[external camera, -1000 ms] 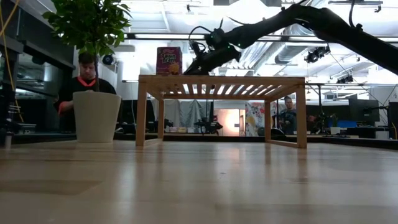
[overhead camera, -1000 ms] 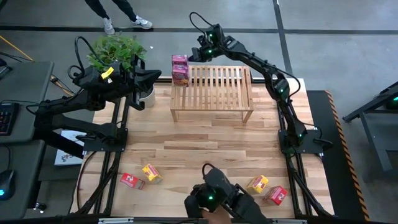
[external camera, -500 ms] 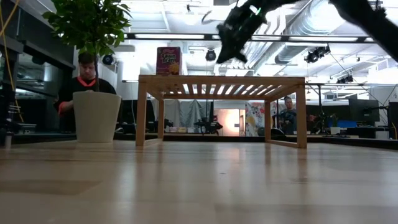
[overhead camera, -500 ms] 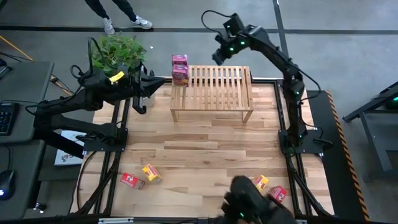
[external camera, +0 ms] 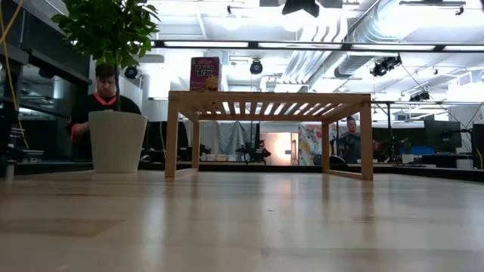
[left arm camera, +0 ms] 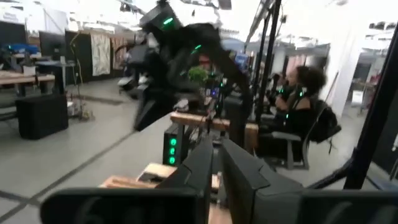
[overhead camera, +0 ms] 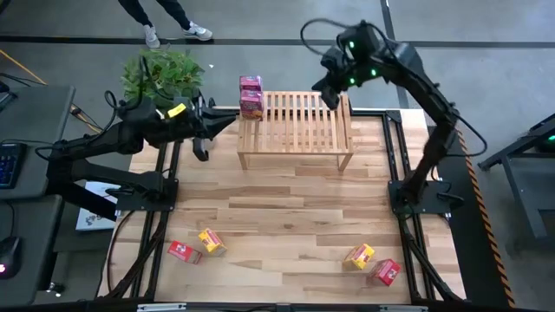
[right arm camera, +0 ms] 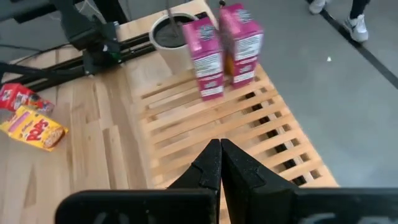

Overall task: Stack cereal on shelf
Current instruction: Put the left yellow cereal box on the shelf

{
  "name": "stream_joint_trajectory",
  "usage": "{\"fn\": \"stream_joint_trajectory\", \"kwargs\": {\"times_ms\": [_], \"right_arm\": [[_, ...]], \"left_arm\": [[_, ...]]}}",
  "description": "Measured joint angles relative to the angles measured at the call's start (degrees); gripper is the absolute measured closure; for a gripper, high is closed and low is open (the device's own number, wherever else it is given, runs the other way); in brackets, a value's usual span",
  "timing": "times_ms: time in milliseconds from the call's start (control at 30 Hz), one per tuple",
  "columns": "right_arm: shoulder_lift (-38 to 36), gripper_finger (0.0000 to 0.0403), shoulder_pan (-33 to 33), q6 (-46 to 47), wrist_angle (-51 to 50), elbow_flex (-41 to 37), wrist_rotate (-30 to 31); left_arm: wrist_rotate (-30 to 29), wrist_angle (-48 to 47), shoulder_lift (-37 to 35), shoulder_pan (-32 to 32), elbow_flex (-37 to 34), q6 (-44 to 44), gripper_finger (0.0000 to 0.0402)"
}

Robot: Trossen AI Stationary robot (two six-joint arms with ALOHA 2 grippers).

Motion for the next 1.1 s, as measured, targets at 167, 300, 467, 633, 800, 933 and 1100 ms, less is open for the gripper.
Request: {"fn": "stream_joint_trajectory", "kwargs": {"times_ms": [167, 300, 467, 633, 800, 933, 1100], "right_arm": [[-12.58, 0.0403, 6.25, 5.42, 12.5, -20.64, 7.24], [-24.1, 0.0403, 9.99, 14.03, 25.33, -39.59, 10.49], [-35.16, 0.0403, 13.64, 25.77, 35.54, -53.36, 12.41], [-40.88, 0.0403, 16.73, 31.41, 37.89, -57.86, 17.68], [-42.01, 0.0403, 19.06, 31.89, 37.77, -57.9, 21.03], [-41.73, 0.0403, 19.55, 31.81, 37.51, -57.9, 21.32], [-41.74, 0.0403, 19.55, 30.15, 37.35, -57.9, 21.29]], "left_arm": [[0.6, -4.67, -0.19, -0.02, -0.02, 1.74, 0.035], [2.63, -7.69, -0.17, -0.02, -0.02, 3.01, 0.0323], [8.76, -15.97, 0.76, -0.02, 4.59, 2.95, 0.0261], [15.96, -35.1, 5.81, -0.38, 14.04, 2.06, 0.0199], [19.44, -51.13, 10.79, -6.5, 21.08, 3.39, 0.0163], [17.51, -59.99, 14.26, -15.65, 21.73, 6.1, 0.0155], [13.69, -64.44, 18.63, -27.27, 21.0, 9.46, 0.0156]]}}
